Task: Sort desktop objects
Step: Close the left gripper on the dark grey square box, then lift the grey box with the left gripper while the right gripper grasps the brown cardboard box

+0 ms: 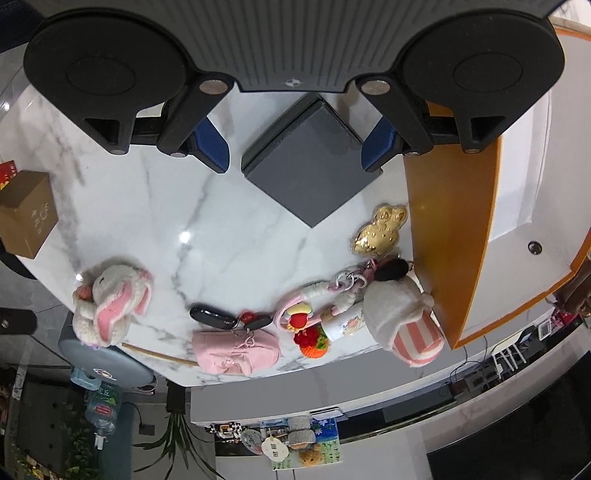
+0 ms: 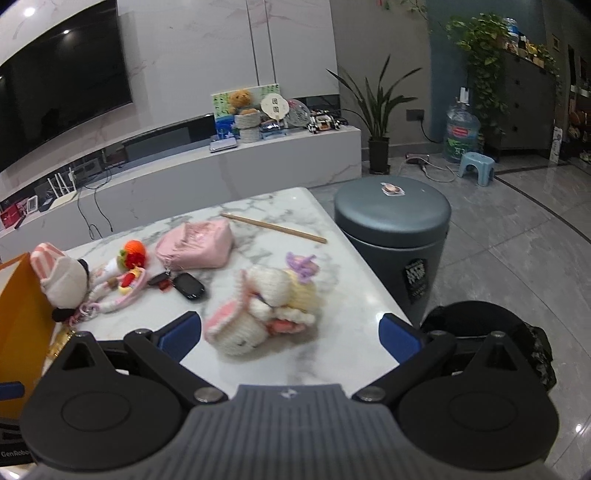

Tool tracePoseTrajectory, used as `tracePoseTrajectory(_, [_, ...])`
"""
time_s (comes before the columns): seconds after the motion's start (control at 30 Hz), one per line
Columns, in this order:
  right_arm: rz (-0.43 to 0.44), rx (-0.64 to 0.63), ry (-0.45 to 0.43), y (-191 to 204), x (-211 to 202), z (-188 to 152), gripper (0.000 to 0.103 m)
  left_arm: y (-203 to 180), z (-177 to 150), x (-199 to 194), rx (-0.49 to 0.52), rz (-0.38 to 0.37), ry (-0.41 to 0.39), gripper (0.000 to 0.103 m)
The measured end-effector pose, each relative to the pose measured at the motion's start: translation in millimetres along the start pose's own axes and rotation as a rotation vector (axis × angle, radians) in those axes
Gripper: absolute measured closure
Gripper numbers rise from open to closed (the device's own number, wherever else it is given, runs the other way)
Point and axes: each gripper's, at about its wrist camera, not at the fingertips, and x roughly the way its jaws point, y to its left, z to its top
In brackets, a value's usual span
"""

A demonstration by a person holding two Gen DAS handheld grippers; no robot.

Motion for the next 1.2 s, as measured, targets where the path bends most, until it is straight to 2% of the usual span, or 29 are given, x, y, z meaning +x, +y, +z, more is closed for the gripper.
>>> tracePoseTrajectory(0.23, [-0.004,-0.031,0.043,-6.0,2.7,-16.2,0.001,-3.3,-3.9,15.6,-0.022,0.038,0.019,0.01])
tracePoseTrajectory(0.8, [-0.043,-0.114,0.122,3.3,17.0,-51.4,0.001,-18.3,1.4,43.6,0.008,0.192,-0.049,0.002])
tracePoseTrajectory(1.0, [-0.057,-0.132,0.142,7.0,23.9,-56.8,0.001,-27.3,5.4,50.0,0.022,0.206,-0.07,0.001])
tracePoseTrajectory(1.2, [-0.076,-0.15,0.143,7.1,26.8,-57.8,0.001,-42.5,9.0,51.1,0.056,0.18,-0.087,0.001])
